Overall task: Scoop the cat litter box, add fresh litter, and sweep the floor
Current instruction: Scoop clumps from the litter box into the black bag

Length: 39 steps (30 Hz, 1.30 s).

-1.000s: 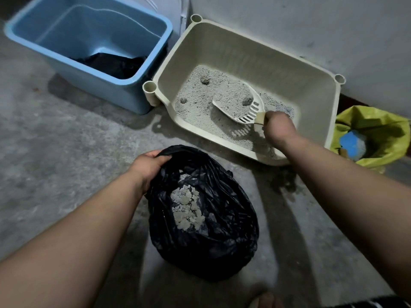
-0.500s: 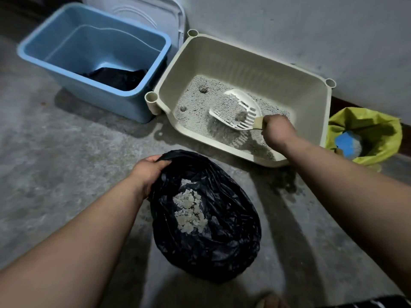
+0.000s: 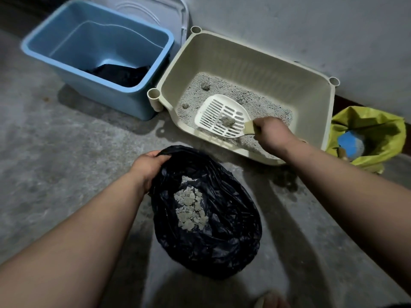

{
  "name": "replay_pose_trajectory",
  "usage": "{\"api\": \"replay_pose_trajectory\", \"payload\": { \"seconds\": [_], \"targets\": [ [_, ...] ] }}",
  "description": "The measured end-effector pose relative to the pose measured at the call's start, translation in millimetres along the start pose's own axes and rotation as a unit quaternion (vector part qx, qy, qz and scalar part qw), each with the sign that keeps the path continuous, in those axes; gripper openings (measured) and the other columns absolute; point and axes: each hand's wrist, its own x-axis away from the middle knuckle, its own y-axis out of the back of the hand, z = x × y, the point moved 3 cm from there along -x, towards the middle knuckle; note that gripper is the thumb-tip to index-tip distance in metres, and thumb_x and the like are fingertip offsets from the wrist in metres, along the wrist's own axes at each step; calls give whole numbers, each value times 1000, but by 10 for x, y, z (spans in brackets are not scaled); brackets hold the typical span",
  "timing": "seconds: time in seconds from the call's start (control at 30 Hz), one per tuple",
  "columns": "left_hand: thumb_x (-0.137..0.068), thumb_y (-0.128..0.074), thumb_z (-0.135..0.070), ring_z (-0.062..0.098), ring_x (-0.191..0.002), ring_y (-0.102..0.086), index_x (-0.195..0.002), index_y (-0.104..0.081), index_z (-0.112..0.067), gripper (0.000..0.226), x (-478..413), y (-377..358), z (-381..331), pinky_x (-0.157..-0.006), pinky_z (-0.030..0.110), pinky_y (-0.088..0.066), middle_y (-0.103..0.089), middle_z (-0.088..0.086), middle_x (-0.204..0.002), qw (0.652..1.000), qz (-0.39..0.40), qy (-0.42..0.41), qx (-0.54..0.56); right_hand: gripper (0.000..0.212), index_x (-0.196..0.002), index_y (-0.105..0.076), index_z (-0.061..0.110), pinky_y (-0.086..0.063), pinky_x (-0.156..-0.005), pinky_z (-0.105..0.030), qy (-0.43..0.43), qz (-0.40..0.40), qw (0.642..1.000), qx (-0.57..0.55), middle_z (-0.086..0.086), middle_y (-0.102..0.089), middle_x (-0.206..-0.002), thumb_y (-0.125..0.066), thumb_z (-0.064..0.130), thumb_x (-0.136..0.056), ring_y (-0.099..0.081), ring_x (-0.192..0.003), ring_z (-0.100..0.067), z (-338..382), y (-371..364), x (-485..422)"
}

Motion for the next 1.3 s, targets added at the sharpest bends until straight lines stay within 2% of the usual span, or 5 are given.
{"api": "replay_pose_trajectory", "payload": {
  "seconds": [0.33,0.47,0.8,1.0,1.3],
  "targets": [
    [-90,-55,-6,9,-37,-60,-80,-61,-13,14,7,57,-35,-39,18,-50,-65,-2,-46,1000,-2,12,23,5,-85,-57,13,-40,-67,-32,96,27,995,22,-7,-55,-85,-53,10,-85,-55,-82,-29,208,2,258],
    [-90,-54,-4,10,-38,-61,-80,-62,-14,17,2,123,-45,-39,20,-51,-65,-1,-47,999,-5,17,35,25,-100,-65,17,-42,-73,-30,174,16,983,56,-5,-63,-95,-56,33,-83,-60,-88,-27,409,-59,458],
    [-91,-53,-6,9,-37,-60,-79,-61,-14,16,-41,262,-24,-38,18,-49,-64,-3,-46,999,-18,25,13,22,-93,-70,31,-41,-66,-29,274,-101,951,99,5,-57,-65,-73,18,-75,-61,-63,-22,679,-143,633],
    [-88,-56,-6,15,-34,-60,-78,-60,-11,13,12,315,-24,-35,25,-49,-63,3,-43,998,-16,59,-15,45,-105,-71,27,-35,-67,-30,327,-118,925,153,3,-58,-67,-38,22,-75,-58,-61,-21,689,-308,727],
    [-80,-69,-12,24,-52,-63,-120,-56,-7,42,21,411,24,-37,25,-51,-65,14,-81,994,-13,82,-66,48,-110,-69,30,-42,-66,-31,288,-99,949,86,2,-58,-68,-79,13,-66,-60,-63,-23,590,-343,614]
  ]
}}
